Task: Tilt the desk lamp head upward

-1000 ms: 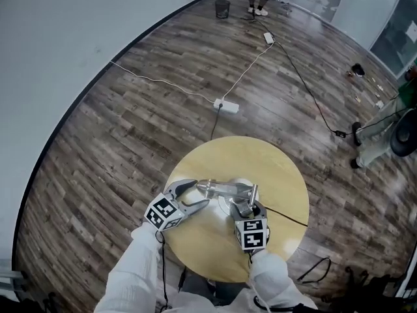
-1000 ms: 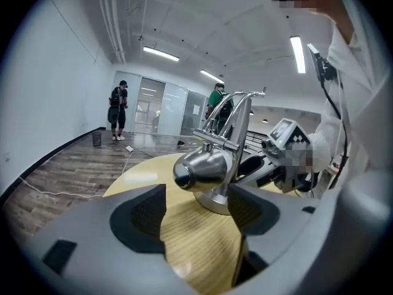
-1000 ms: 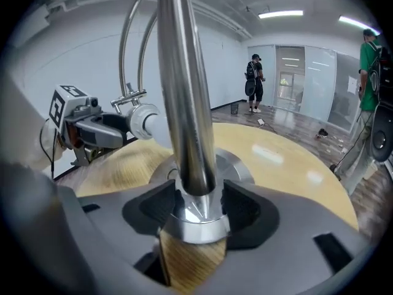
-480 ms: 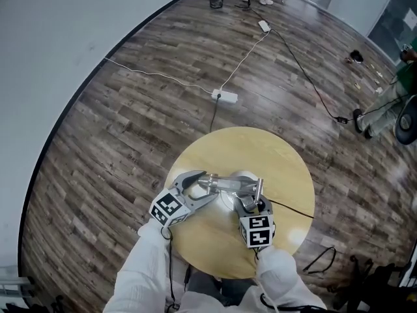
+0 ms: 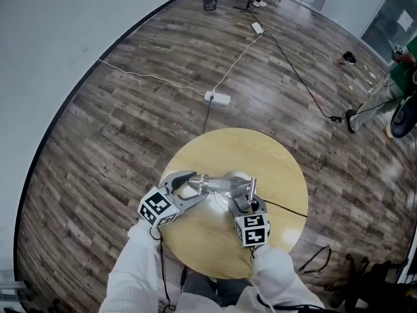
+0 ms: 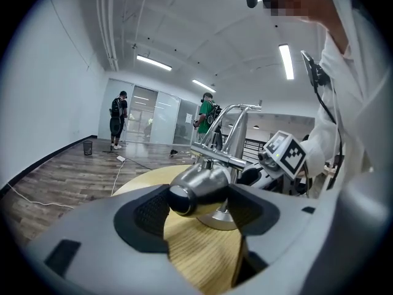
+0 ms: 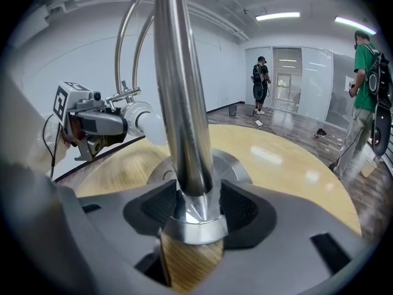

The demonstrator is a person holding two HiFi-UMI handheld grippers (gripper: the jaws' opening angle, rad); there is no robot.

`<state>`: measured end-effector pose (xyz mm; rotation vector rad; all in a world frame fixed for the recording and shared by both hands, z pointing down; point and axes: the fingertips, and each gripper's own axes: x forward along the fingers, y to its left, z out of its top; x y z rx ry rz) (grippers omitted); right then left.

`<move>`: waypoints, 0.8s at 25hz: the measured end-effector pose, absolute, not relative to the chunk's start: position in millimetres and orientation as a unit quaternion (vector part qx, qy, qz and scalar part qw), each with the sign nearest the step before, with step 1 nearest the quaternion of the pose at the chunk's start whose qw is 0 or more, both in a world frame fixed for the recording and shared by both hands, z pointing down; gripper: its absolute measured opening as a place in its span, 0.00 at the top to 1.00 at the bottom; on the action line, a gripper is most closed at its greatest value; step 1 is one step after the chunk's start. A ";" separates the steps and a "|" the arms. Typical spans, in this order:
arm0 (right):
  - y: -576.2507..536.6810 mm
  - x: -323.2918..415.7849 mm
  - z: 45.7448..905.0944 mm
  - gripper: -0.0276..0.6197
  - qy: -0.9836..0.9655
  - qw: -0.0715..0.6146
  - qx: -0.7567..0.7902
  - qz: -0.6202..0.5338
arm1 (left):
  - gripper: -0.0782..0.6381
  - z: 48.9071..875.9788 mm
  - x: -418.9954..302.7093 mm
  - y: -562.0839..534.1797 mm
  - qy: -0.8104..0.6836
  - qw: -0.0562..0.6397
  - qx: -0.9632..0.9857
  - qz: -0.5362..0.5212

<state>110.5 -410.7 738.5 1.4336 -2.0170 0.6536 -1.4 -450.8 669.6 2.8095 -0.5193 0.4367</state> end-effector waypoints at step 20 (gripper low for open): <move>-406.7 113.1 736.6 0.59 -0.761 0.299 0.516 0.255 | 0.52 586.5 -40.4 -438.1 -0.183 0.080 0.971 0.131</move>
